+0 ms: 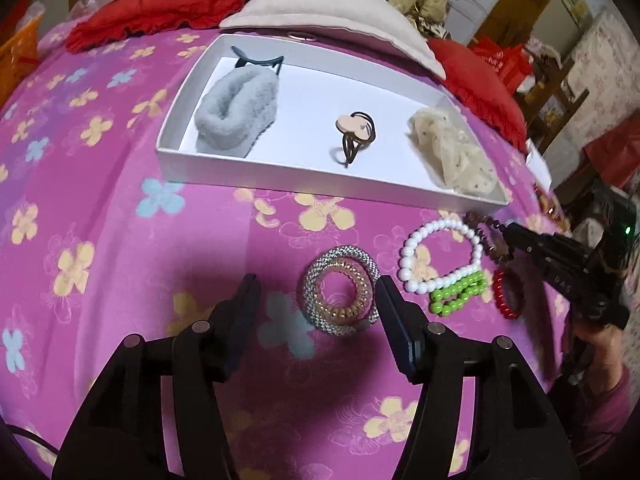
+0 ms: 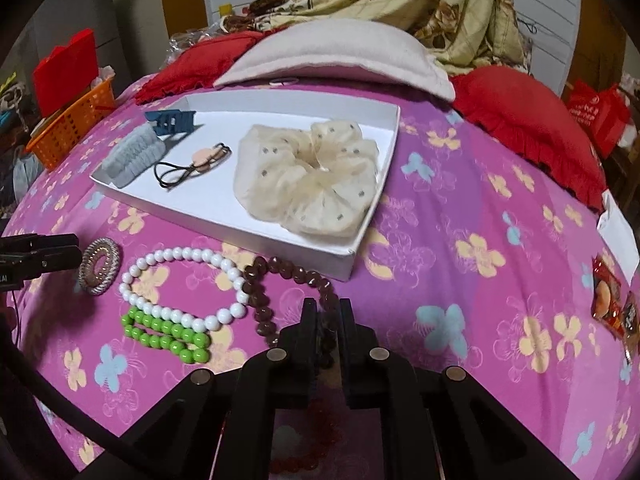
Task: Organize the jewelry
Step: 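Lift the silver bangle with the left tool while the right tool grasps the brown bead bracelet, then carry the silver bangle and brown bead bracelet over the white box with both tools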
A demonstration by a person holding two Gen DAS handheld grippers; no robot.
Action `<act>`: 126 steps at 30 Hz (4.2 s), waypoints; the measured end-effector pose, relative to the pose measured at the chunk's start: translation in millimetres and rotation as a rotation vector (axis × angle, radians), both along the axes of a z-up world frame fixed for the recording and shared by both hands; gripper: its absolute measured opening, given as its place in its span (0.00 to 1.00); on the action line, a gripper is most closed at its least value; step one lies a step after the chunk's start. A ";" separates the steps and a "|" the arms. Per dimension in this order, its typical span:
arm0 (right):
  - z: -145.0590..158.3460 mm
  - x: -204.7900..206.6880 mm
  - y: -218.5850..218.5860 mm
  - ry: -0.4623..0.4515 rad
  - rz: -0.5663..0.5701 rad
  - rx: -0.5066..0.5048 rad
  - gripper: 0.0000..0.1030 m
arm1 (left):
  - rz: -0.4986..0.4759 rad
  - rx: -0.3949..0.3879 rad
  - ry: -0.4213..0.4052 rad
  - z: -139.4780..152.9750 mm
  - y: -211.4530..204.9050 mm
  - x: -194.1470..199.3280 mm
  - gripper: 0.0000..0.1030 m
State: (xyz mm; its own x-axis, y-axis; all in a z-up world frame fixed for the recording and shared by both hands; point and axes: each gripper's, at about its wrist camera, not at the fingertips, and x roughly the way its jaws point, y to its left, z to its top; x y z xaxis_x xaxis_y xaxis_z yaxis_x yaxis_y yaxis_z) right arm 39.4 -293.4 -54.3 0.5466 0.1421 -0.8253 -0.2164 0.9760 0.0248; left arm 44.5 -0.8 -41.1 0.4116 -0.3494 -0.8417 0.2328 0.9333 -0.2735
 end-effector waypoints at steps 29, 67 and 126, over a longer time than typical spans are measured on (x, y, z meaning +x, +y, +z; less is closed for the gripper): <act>43.3 -7.6 3.3 -0.100 0.018 0.089 0.10 | 0.016 -0.134 -0.004 28.0 20.4 -16.5 0.08; 90.8 -22.4 45.3 -0.170 0.142 0.088 0.10 | 0.103 -0.089 0.001 26.1 59.1 -26.4 0.40; 83.9 154.3 89.4 -0.100 0.147 0.106 0.10 | 0.089 0.148 -0.122 49.5 -29.4 142.8 0.06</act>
